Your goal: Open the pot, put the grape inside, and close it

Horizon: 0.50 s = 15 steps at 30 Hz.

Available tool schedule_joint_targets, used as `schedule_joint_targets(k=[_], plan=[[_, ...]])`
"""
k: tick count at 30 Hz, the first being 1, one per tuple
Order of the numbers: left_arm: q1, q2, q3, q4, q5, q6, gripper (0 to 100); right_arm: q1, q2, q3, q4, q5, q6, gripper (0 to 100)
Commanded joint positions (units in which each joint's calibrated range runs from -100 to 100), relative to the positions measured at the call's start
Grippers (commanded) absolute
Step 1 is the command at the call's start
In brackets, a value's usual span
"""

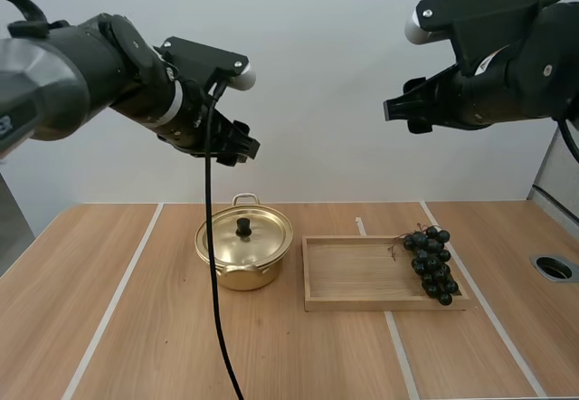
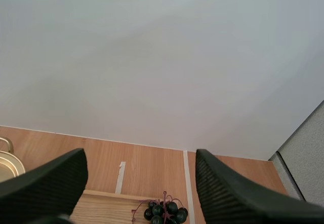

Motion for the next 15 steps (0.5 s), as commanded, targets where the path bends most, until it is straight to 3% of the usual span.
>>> schedule_joint_targets(k=[1, 4, 8, 15], plan=[[-1.39, 2.6, -0.5, -1.6, 1.4, 0.6, 100, 0.1, 0.1, -0.6, -0.3, 0.2, -0.4, 100], [-2.9, 5.7, -0.5, -1.1, 1.4, 0.0, 100, 0.1, 0.1, -0.6, -0.3, 1.0, -0.4, 100], [-4.42, 9.4, -0.5, 4.9, -0.9, -3.0, 100, 0.1, 0.1, -0.6, -0.3, 1.5, -0.4, 100], [-5.05, 14.9, -0.5, 6.4, -1.4, -3.4, 100, 0.1, 0.1, -0.6, -0.3, 2.3, -0.4, 100]])
